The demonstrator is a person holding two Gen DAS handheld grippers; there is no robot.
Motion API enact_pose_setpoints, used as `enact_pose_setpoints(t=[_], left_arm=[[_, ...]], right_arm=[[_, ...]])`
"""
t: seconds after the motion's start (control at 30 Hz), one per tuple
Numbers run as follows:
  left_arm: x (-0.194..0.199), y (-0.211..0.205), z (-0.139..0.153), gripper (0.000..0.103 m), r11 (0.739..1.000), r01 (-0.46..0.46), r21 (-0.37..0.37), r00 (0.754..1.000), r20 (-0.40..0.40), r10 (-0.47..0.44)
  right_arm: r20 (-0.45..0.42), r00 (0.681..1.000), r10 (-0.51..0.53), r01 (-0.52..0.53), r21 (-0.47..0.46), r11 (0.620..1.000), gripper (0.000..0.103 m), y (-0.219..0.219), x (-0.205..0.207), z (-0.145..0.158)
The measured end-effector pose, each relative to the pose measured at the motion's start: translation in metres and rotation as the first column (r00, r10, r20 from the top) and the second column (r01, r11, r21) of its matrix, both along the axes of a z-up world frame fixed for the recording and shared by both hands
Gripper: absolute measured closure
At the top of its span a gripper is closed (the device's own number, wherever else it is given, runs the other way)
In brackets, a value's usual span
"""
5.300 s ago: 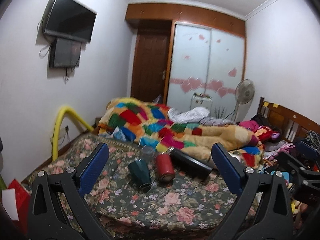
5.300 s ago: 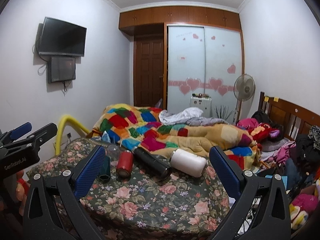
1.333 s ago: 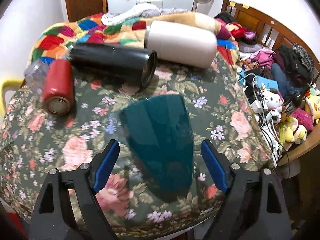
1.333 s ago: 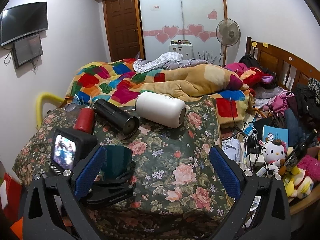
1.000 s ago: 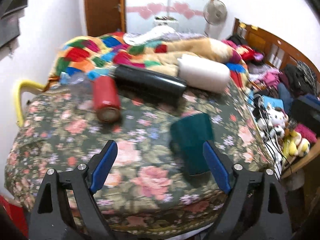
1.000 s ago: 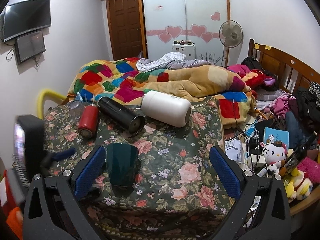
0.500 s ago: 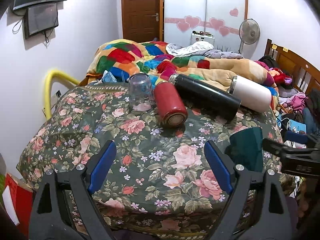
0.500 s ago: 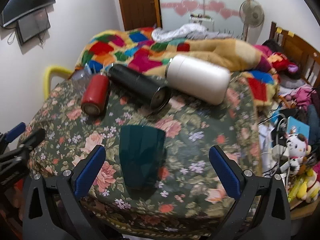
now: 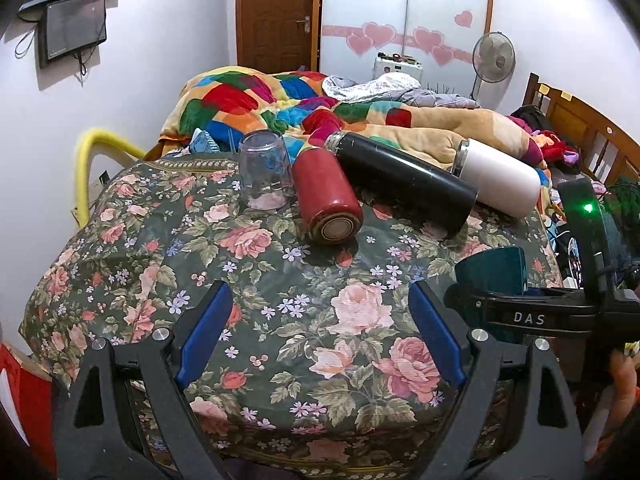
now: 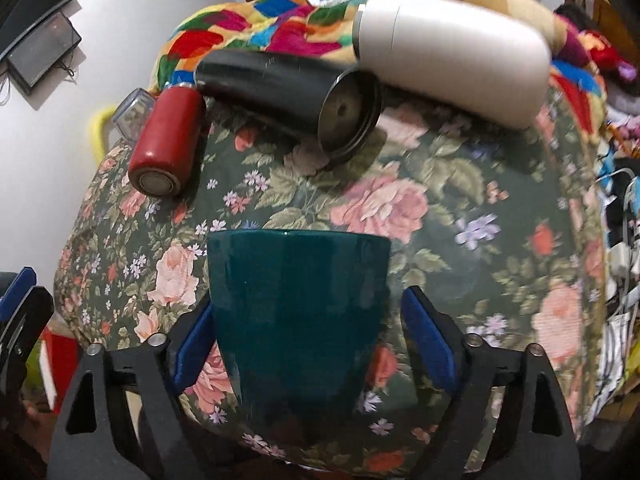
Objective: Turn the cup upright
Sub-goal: 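Lower the upright teal mug onto the bedspread and open the right gripper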
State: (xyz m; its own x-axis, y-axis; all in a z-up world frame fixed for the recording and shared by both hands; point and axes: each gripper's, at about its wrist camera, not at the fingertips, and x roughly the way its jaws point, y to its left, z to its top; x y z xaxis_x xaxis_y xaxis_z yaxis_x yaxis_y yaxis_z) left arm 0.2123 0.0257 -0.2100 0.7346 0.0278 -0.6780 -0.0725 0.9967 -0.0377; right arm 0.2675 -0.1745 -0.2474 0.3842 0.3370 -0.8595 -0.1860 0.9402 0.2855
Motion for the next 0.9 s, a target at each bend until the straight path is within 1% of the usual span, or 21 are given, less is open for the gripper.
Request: enact_pose_setpoints(t=[0.1, 0.17, 0.37, 0.53, 0.67, 0.77, 0.9], left_arm=[[-0.001, -0.001, 0.001, 0.014, 1.0, -0.001, 0.002, 1.0, 0.001, 0.001], [-0.003, -0.001, 0.003, 0.014, 1.0, -0.002, 0.004, 1.0, 0.007, 0.002], [-0.007, 0.001, 0.009, 0.014, 1.0, -0.009, 0.007, 1.0, 0.02, 0.009], [-0.01, 0.001, 0.011, 0.014, 1.0, -0.016, 0.004, 0.999, 0.028, 0.016], [-0.009, 0.002, 0.012, 0.014, 1.0, -0.019, 0.003, 0.999, 0.029, 0.019], [-0.009, 0.002, 0.012, 0.014, 1.0, -0.018, 0.001, 0.999, 0.029, 0.018], [-0.008, 0.003, 0.012, 0.014, 1.0, -0.019, 0.001, 0.999, 0.028, 0.019]], right_arm=[[0.013, 1.0, 0.014, -0.014, 0.007, 1.0, 0.031, 0.002, -0.001, 0.003], [0.008, 1.0, 0.015, -0.015, -0.011, 1.0, 0.031, 0.003, -0.001, 0.004], [0.036, 0.999, 0.028, -0.027, -0.038, 0.999, 0.031, 0.005, -0.005, 0.011], [0.103, 0.994, 0.044, -0.039, -0.05, 0.998, 0.032, 0.007, -0.009, 0.032], [0.175, 0.983, 0.061, -0.051, -0.064, 0.997, 0.033, 0.015, -0.007, 0.047], [0.199, 0.977, 0.076, -0.059, -0.089, 0.994, 0.033, 0.023, -0.002, 0.048], [0.192, 0.978, 0.084, -0.066, -0.101, 0.993, 0.033, 0.03, 0.004, 0.04]])
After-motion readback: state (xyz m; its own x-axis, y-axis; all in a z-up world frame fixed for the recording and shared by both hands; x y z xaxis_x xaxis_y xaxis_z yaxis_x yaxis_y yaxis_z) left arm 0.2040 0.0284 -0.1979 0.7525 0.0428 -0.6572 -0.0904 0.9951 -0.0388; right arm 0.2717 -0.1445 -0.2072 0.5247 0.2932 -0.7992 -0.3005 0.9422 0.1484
